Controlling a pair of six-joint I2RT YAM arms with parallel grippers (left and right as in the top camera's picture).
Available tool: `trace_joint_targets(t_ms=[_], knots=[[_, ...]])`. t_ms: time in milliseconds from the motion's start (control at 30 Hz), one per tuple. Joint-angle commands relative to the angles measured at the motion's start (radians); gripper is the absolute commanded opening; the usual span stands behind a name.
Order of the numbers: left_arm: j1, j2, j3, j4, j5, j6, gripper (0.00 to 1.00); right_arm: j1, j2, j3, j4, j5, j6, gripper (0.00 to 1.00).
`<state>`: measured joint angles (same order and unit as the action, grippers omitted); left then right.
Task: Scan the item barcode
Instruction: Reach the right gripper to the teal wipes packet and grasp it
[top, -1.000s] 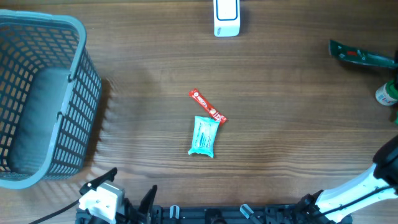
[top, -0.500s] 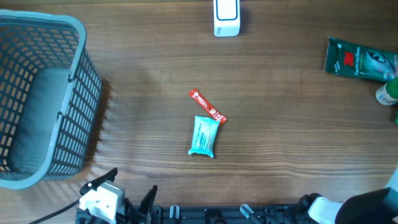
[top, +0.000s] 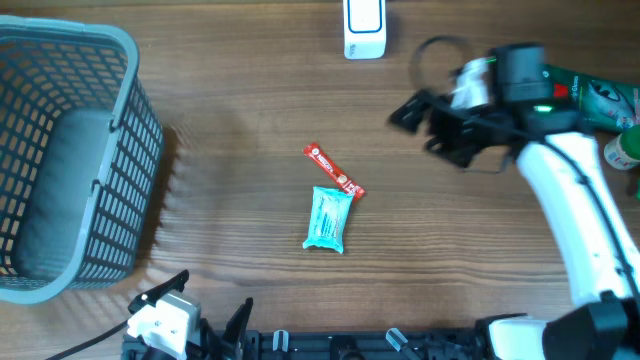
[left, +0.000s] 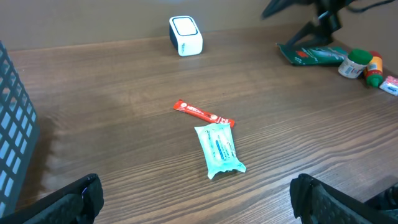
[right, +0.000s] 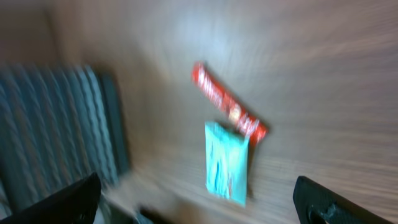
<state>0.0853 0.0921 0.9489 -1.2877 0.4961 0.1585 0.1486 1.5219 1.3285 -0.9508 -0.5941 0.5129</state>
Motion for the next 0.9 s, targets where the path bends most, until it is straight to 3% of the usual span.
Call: trace_joint_targets(t_ms=[0,233,633,867], knots=[[-0.002,-0.007,-0.001,0.0,0.009,-0.009,1.0,0.139,0.064,-0.057,-0.021,-0.001,-0.118,0.98],[-0.002,-0.007,-0.001,0.0,0.009,-0.009,1.0,0.28,0.126,-0.236,0.164,0.003,-0.023,0.8],[-0.002,-0.007,-0.001,0.0,0.009,-0.009,1.0,0.328,0.14,-0.598,0.721,0.006,0.417,0.72],[-0.002,-0.007,-0.001,0.0,0.009,-0.009,1.0,0.46,0.195,-0.624,0.819,0.09,0.573,0.68]])
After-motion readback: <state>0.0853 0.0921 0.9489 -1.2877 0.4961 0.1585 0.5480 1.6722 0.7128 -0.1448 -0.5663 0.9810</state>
